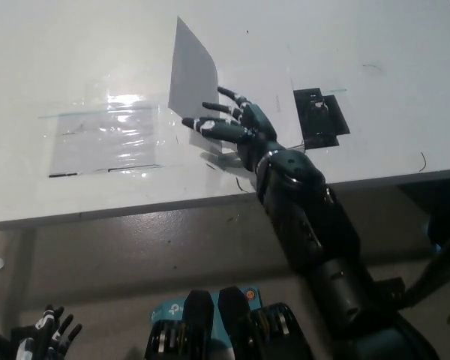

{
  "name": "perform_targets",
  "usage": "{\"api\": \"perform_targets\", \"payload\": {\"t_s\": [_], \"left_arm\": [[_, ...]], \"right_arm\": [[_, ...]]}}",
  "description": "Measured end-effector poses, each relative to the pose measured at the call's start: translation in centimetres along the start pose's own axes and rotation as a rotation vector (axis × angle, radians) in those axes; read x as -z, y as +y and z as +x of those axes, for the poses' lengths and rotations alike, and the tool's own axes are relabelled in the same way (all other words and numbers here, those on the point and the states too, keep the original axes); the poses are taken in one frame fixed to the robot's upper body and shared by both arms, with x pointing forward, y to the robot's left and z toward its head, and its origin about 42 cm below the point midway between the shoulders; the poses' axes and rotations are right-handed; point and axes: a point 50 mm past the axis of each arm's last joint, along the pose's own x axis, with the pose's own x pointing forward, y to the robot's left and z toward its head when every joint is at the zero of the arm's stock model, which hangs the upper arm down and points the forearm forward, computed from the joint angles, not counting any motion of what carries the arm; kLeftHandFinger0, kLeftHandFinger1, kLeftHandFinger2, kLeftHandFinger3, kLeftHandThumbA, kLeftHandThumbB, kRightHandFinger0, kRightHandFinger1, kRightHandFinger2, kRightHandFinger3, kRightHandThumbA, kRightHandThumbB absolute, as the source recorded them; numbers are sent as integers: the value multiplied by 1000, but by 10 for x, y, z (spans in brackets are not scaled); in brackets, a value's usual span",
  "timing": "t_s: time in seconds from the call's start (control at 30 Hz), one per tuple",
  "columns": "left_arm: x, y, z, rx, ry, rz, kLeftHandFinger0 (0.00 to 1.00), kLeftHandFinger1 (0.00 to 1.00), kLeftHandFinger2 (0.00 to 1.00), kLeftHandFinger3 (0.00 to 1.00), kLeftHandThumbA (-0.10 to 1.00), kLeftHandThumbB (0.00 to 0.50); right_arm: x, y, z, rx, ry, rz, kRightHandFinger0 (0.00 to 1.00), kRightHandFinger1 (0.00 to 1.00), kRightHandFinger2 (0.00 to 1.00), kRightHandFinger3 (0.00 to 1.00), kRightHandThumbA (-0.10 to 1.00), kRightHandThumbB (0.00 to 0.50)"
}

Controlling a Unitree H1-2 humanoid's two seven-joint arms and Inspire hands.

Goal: The robot uses its right hand to slide under the cover of the book kept in the middle of the desk and open it

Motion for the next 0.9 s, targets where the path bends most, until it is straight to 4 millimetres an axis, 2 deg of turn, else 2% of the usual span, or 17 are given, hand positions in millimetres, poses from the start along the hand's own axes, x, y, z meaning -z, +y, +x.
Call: {"api": "perform_targets", "payload": {"t_s": [0.1, 0.13, 0.2, 0.23, 0.27, 0.3, 0.4, 0.53, 0.57, 0.63, 0.73, 0.83, 0.9], "left_arm": [[-2, -2, 0, 8, -2, 5, 746, 775, 808, 852, 898, 197], [-3, -3, 0, 10, -3, 6, 749, 779, 813, 863, 885, 214], [-3, -3, 1, 12, 0, 13, 761, 775, 798, 863, 877, 209], [-4, -3, 1, 13, 1, 18, 748, 762, 787, 856, 873, 214], [-5, -4, 2, 15, 2, 23, 746, 759, 781, 851, 871, 207], [-5, -4, 2, 16, 4, 28, 744, 749, 767, 840, 868, 199], [-6, -5, 3, 19, 6, 41, 715, 718, 736, 809, 846, 196], [-7, -10, 5, 28, 6, 47, 722, 746, 784, 839, 859, 170], [-7, -11, 6, 31, 6, 47, 723, 745, 784, 840, 861, 169], [-7, -13, 7, 35, 7, 49, 724, 718, 760, 833, 893, 154], [-6, -14, 7, 39, 12, 56, 716, 707, 743, 816, 890, 152], [-6, -15, 7, 39, 15, 59, 734, 737, 765, 827, 908, 139], [-6, -15, 6, 39, 16, 62, 734, 744, 768, 825, 910, 140]], "right_arm": [[5, 1, 1, -11, 6, -12, 592, 653, 697, 948, 1000, 159], [7, 1, 1, -11, 13, -13, 583, 654, 694, 947, 1000, 180], [12, -1, 2, -6, 27, -18, 578, 651, 700, 956, 1000, 174], [15, -2, 3, -2, 34, -24, 578, 645, 697, 949, 1000, 195], [16, -2, 3, 0, 37, -30, 582, 646, 696, 948, 1000, 187], [18, -3, 4, 2, 42, -36, 534, 620, 683, 951, 1000, 180], [19, -2, 6, 6, 53, -97, 477, 586, 674, 953, 1000, 188], [12, 2, 14, 5, 69, -192, 436, 529, 631, 937, 1000, 229], [10, 3, 16, 6, 70, -208, 430, 523, 628, 935, 1000, 230], [3, 7, 20, 6, 71, -230, 488, 576, 674, 995, 1000, 205], [-3, 10, 26, 12, 88, -265, 448, 526, 634, 975, 1000, 214], [-1, 11, 28, 20, 110, -289, 525, 561, 609, 953, 1000, 200], [4, 10, 29, 26, 127, -299, 497, 554, 599, 941, 1000, 191]]}}
